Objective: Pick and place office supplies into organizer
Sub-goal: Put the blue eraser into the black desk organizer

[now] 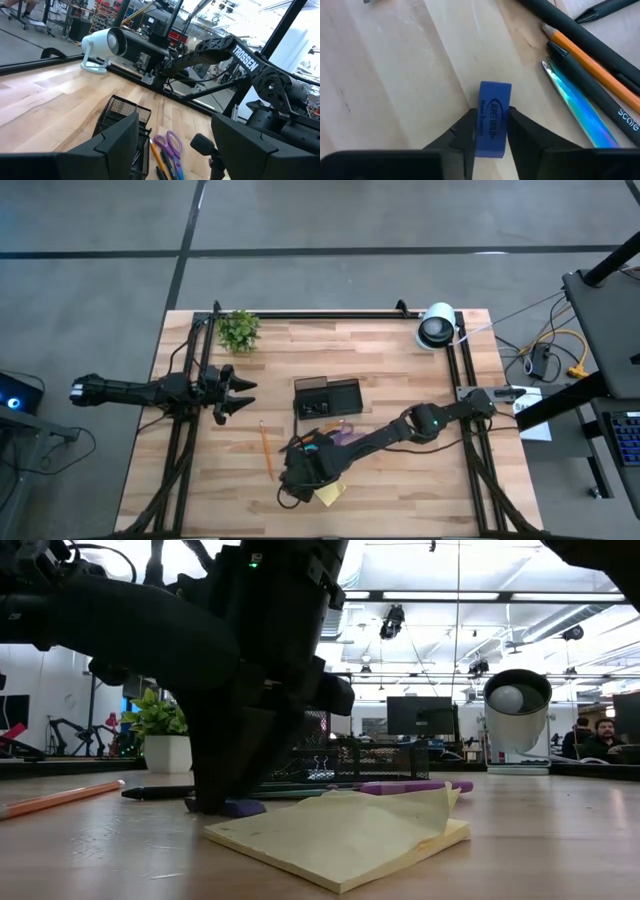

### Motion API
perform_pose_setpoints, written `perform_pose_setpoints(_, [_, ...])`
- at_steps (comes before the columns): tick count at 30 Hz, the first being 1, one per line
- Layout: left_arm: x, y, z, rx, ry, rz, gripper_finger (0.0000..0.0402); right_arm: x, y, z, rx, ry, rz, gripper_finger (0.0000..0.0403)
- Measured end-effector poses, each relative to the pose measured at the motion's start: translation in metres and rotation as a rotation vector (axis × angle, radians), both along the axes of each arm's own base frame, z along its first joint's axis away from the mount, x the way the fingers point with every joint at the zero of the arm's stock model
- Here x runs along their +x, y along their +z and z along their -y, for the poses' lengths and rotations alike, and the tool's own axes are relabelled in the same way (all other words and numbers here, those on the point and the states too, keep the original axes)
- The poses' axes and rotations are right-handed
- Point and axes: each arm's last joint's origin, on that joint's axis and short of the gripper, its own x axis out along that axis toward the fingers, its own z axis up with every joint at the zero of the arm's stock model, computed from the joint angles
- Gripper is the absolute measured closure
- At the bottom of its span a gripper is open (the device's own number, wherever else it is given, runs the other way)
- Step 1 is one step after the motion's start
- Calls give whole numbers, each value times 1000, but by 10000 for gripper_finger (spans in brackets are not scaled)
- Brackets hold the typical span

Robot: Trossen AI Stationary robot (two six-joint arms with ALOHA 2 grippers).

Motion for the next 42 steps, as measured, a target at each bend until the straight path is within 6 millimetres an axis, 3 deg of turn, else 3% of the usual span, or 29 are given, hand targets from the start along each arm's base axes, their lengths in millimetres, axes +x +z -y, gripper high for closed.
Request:
perform_pose_setpoints(8, [0, 0, 0, 0, 4, 1, 166, 0, 2, 3, 7, 5, -14, 347])
perform_pose_setpoints(14, [0, 3, 0, -1, 11, 11, 166, 1, 17, 16, -63, 21, -12, 350])
perform_pose_setpoints(21, [-1, 9, -1, -3, 20, 33, 166, -8, 84, 69, -287, -75, 33, 351])
perform_pose_setpoints(24, [-1, 12, -1, 5, 21, 41, 166, -6, 99, 97, -339, -81, 38, 351])
perform_pose_setpoints(29, [-2, 14, -2, 69, 51, 44, 166, 5, 91, 140, -265, 65, -52, 351])
perform_pose_setpoints(32, [-2, 15, -2, 94, 75, 40, 166, 9, 79, 148, -229, 185, -105, 351])
perform_pose_setpoints(36, [-2, 14, -3, 95, 87, 36, 166, 10, 78, 154, -197, 291, -123, 351])
perform_pose_setpoints(42, [-2, 13, -3, 96, 102, 30, 166, 10, 75, 161, -167, 306, -136, 348])
